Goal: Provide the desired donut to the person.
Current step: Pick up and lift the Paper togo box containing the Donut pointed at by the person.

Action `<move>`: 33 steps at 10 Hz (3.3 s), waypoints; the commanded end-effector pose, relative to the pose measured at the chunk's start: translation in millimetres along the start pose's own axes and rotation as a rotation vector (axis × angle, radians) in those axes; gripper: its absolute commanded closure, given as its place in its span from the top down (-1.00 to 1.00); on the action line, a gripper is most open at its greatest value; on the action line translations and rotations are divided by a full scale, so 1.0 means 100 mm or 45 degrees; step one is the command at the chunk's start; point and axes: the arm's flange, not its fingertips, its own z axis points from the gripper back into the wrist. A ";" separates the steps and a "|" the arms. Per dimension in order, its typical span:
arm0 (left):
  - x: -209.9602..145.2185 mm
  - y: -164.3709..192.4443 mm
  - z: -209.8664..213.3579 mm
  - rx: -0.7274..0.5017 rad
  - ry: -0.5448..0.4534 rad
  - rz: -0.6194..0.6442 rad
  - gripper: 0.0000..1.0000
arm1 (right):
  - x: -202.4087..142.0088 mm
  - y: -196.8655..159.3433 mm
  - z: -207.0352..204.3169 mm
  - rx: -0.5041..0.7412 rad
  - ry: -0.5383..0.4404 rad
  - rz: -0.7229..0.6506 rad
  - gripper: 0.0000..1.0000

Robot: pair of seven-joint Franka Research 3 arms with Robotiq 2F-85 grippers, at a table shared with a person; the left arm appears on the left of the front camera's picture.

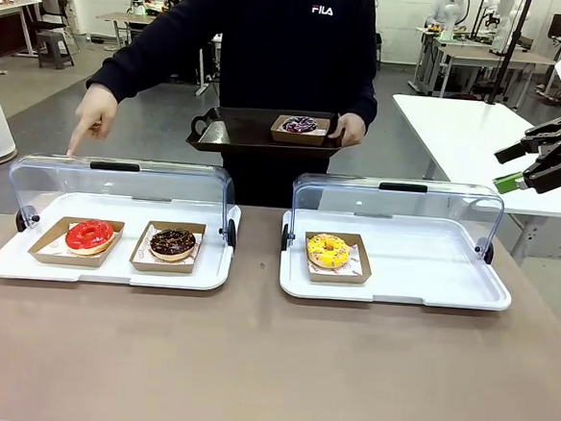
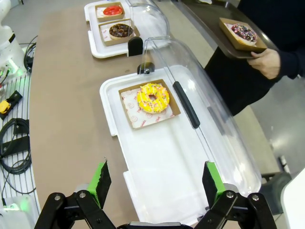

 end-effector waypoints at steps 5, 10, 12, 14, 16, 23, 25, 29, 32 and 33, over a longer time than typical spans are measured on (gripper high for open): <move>-0.22 0.20 -0.62 -0.123 0.560 -0.223 1.00 | -0.01 0.00 -0.01 0.010 -0.012 -0.001 1.00; -0.34 0.65 -1.70 -0.182 0.811 -0.645 1.00 | -0.01 0.00 -0.01 0.010 -0.012 -0.001 1.00; -0.39 0.46 -1.59 -0.203 0.752 -0.492 1.00 | -0.01 0.00 -0.01 0.010 -0.012 -0.001 1.00; -0.39 0.46 -1.59 -0.203 0.752 -0.492 1.00 | -0.01 0.00 -0.01 0.010 -0.012 -0.001 1.00; -0.39 0.73 -1.92 -0.213 0.778 -0.603 1.00 | -0.01 0.00 -0.01 0.010 -0.012 -0.001 1.00; -0.68 1.26 -2.36 -0.113 0.726 -0.767 1.00 | -0.01 0.00 -0.01 0.010 -0.012 -0.001 1.00; -0.73 1.38 -2.49 -0.073 0.752 -0.807 1.00 | -0.01 0.00 -0.01 0.010 -0.012 -0.001 1.00; -0.76 1.41 -2.52 -0.092 0.806 -0.821 1.00 | -0.01 0.00 -0.01 0.010 -0.012 -0.001 1.00; -0.76 1.40 -2.49 -0.125 0.862 -0.832 -0.10 | -0.01 0.00 -0.01 0.010 -0.012 -0.001 1.00; -0.76 1.39 -2.49 -0.136 0.874 -0.821 -1.00 | -0.01 0.00 -0.01 0.010 -0.012 -0.001 1.00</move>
